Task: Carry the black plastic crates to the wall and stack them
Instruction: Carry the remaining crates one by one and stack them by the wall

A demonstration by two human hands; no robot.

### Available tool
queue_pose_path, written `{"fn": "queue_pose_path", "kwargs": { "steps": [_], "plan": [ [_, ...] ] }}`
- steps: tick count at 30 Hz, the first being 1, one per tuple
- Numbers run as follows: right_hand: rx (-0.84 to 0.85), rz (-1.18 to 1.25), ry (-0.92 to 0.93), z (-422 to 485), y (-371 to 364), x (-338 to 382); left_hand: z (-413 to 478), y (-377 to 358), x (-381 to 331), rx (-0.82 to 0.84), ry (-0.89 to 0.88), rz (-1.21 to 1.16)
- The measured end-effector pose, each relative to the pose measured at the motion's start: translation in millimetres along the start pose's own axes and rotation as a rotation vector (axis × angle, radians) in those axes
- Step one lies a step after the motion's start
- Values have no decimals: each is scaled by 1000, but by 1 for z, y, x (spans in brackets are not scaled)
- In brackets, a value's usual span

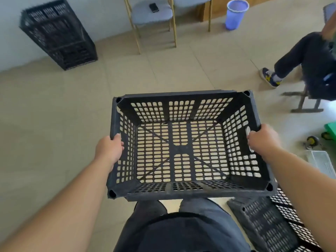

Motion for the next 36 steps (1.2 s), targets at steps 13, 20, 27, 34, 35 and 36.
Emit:
{"fn": "queue_pose_path", "kwargs": {
  "steps": [13, 20, 27, 34, 35, 36],
  "plan": [
    [116, -139, 329, -68, -144, 293, 67, 232, 126, -186, 198, -266],
    [151, -160, 409, -90, -212, 417, 131, 326, 157, -256, 230, -337],
    [206, -184, 473, -50, -273, 534, 213, 376, 154, -289, 278, -408],
    [327, -215, 518, -10, -329, 679, 288, 436, 120, -377, 381, -434],
    [342, -225, 534, -7, -336, 702, 299, 446, 117, -391, 393, -441],
    [351, -235, 554, -4, -344, 725, 309, 456, 113, -404, 403, -451]
  ]
}}
Point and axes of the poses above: each hand's wrist, its own z-axis towards the middle knuckle, its own y-axis out of the back of the hand, x = y × z, the point moved 3 cm from there along z, towards the middle knuckle, and after that the axes turned 9 degrees about x, right-handed, at the moved point
